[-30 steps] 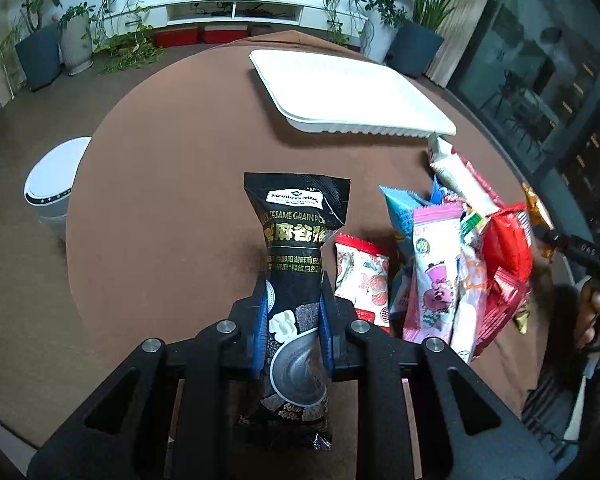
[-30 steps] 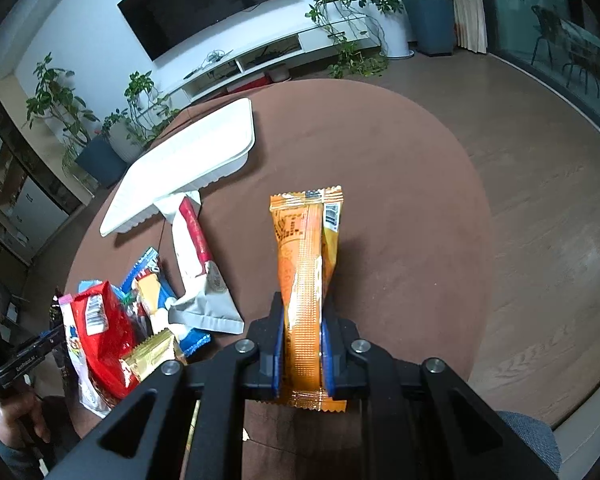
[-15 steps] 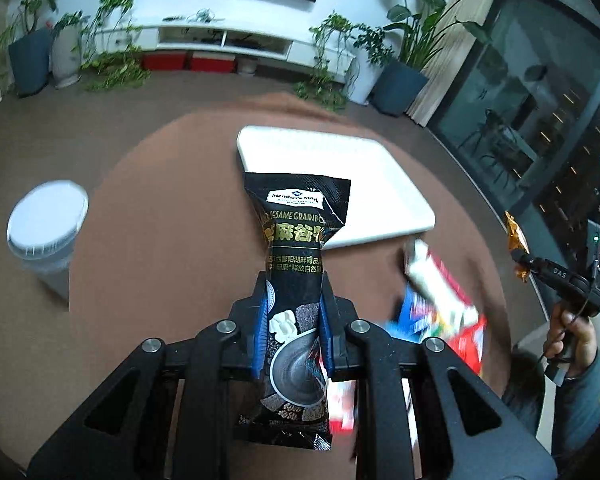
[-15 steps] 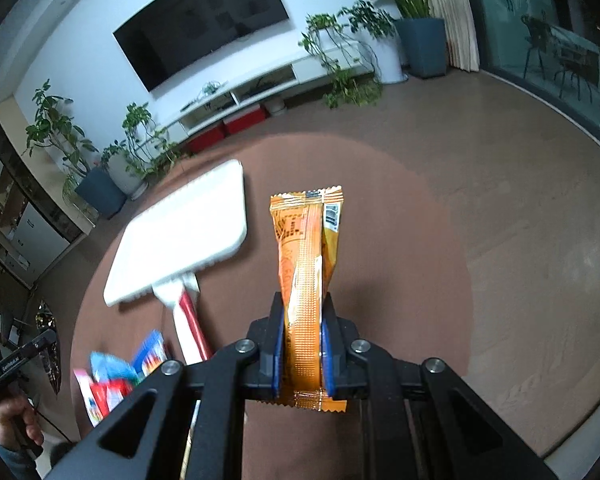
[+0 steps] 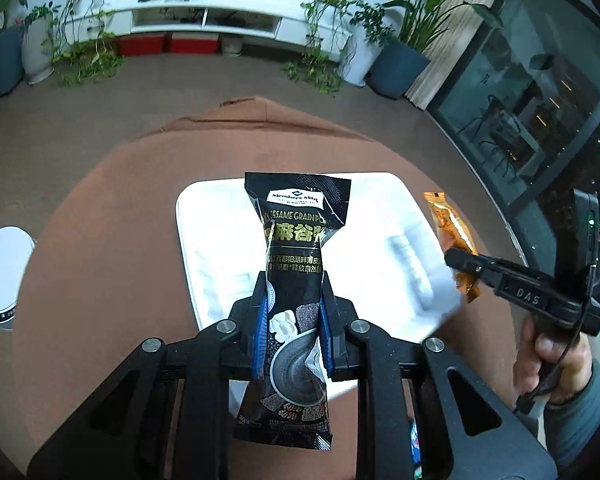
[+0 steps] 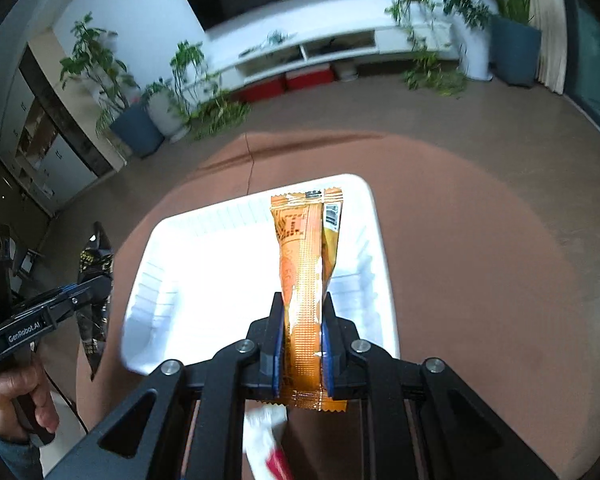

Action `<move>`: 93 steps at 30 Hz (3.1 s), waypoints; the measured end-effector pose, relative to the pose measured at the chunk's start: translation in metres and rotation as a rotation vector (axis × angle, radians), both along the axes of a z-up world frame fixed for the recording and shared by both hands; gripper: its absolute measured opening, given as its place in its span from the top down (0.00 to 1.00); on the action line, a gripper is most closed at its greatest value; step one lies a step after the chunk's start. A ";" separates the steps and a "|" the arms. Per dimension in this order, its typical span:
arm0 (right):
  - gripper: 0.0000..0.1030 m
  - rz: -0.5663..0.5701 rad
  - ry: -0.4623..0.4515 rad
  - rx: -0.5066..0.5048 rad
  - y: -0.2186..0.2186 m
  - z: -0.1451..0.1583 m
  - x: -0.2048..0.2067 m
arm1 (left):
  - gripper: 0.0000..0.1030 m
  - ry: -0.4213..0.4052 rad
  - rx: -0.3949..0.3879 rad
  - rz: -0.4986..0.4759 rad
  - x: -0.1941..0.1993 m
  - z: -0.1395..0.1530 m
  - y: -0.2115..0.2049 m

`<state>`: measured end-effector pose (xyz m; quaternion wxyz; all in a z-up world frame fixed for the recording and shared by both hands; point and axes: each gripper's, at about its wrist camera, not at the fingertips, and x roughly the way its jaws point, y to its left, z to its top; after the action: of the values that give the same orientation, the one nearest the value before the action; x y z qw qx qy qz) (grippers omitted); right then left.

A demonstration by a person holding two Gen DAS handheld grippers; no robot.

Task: Organize snacks
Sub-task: 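Lift the black bag with the left tool while the right tool carries the orange bar to the tray, then lower the black bag into the tray and open the left tool while the right tool releases the orange bar, then grasp the white-and-orange packet with the left tool while the right tool grasps the gold wrapper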

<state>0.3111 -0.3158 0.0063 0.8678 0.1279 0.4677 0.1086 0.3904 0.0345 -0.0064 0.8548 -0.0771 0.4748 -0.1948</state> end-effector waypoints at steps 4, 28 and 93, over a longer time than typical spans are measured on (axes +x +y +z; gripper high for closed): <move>0.84 -0.004 0.035 -0.016 0.005 -0.020 0.010 | 0.82 0.051 -0.003 0.007 0.015 -0.020 -0.001; 0.84 0.040 0.088 -0.121 0.007 -0.047 -0.018 | 0.81 0.092 0.079 -0.001 0.013 -0.084 -0.020; 0.36 0.082 0.003 -0.273 0.018 -0.042 -0.309 | 0.27 -0.193 0.144 -0.057 -0.336 -0.051 -0.037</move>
<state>0.0020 -0.2977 -0.0354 0.8713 -0.0105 0.4841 0.0792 0.0542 -0.0030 -0.0569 0.8941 0.0169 0.4049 -0.1909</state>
